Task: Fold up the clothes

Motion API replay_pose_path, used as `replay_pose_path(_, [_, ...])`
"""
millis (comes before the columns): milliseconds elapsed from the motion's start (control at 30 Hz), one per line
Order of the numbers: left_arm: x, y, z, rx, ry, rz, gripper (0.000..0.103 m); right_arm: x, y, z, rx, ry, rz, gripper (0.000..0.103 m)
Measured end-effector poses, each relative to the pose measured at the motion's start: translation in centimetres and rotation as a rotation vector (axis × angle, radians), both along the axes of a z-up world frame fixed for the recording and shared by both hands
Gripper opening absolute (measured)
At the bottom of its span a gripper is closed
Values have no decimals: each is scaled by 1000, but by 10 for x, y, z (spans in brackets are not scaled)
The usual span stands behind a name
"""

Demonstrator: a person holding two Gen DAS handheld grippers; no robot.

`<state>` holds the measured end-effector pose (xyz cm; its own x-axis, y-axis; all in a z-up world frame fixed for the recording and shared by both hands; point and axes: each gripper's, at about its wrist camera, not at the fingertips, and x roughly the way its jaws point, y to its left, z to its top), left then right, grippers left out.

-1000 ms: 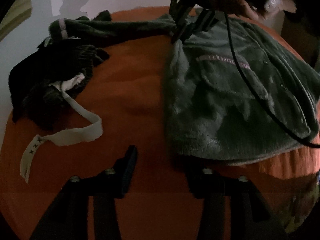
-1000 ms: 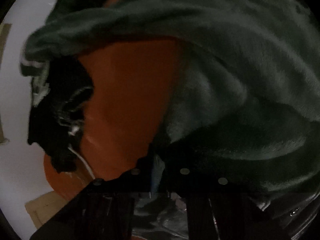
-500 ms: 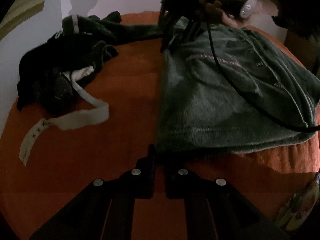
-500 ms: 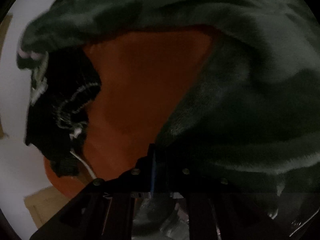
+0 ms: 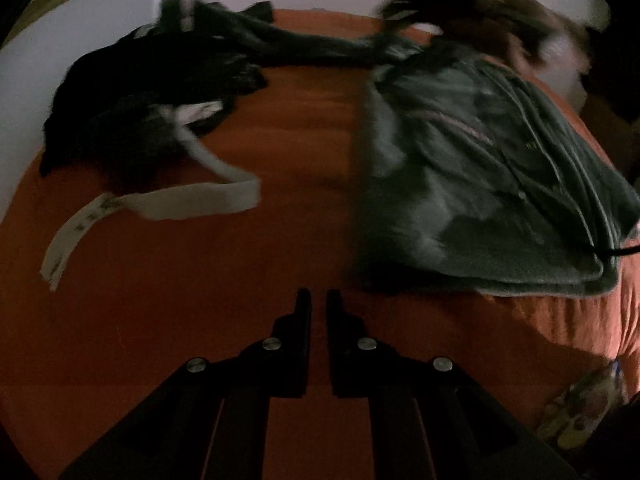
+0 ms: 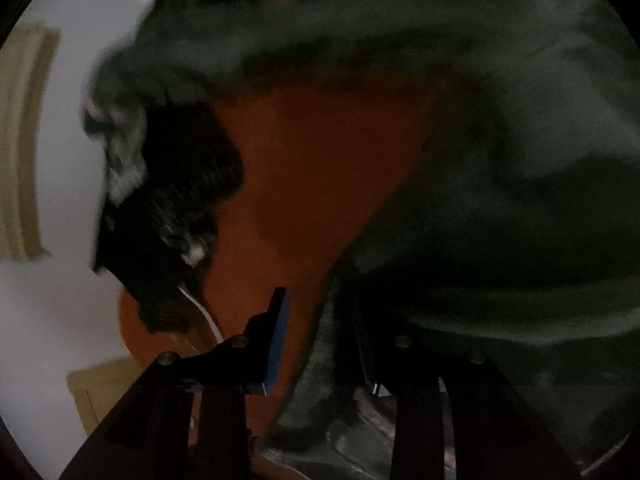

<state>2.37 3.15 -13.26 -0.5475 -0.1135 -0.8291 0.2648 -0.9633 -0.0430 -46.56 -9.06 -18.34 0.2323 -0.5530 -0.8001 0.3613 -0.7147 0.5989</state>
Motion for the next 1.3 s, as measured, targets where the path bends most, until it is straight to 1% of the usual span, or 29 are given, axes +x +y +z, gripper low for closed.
replay_pose_path(67, [0,-16,4,42,-15,50,9,-14,16,17,-51,56,-32,32])
replay_pose_path(100, [-4,-24,2,92,-34,59,9,-22,23,22,-77,74,-49,32])
replay_pose_path(167, [-18,-41,-2,249,-63,80,9,-42,31,23,-104,78,-84,32])
replay_pose_path(233, [-32,-52,-1,360,-41,102,9,-53,27,14,-67,72,-123,32])
replay_pose_path(267, [-41,-53,0,395,-31,93,9,-54,21,10,-51,69,-120,32])
replay_pose_path(300, [-49,-50,0,412,-36,70,9,-55,14,6,-29,70,-110,32])
replay_pose_path(367, [-63,-38,-2,413,-67,11,9,-56,-1,0,16,77,-86,32])
replay_pose_path(467, [-75,-14,-13,350,-132,-57,11,-58,-19,-9,98,96,-39,32])
replay_pose_path(533, [-77,-1,-20,297,-147,-73,11,-61,-20,-24,160,73,-50,32])
replay_pose_path(600, [-74,8,-18,242,-125,-80,10,-64,-16,-34,190,39,-85,29])
replay_pose_path(633, [-71,8,-14,233,-108,-76,5,-65,-13,-34,189,27,-102,27])
replay_pose_path(700, [-63,5,-4,223,-73,-60,0,-64,-5,-23,157,26,-126,27])
replay_pose_path(733, [-58,0,0,230,-62,-43,0,-62,-2,-17,149,46,-123,27])
replay_pose_path(800, [-48,-15,0,262,-73,3,0,-57,0,-7,158,81,-100,27])
replay_pose_path(867, [-40,-35,-11,320,-110,71,0,-53,-5,-13,202,67,-57,27])
replay_pose_path(933, [-33,-48,-22,374,-124,116,0,-54,-9,-24,232,43,-42,27])
replay_pose_path(1000, [-30,-57,-23,427,-110,141,0,-57,-13,-32,249,54,-53,27])
replay_pose_path(1067, [-33,-60,-15,474,-75,145,1,-60,-16,-35,240,66,-64,27])
replay_pose_path(1100, [-35,-58,-11,492,-61,133,1,-60,-17,-35,235,79,-66,24])
replay_pose_path(1133, [-40,-55,-6,503,-54,116,2,-60,-19,-33,227,96,-64,5])
replay_pose_path(1167, [-46,-51,-3,506,-56,93,3,-59,-21,-29,199,115,-59,0])
replay_pose_path(1200, [-51,-46,-1,506,-59,70,5,-57,-23,-23,167,130,-51,0])
replay_pose_path(1267, [-64,-34,-1,483,-77,31,16,-53,-28,-15,143,159,-41,0])
replay_pose_path(1300, [-70,-27,-5,477,-99,17,33,-51,-34,-13,138,171,-25,0])
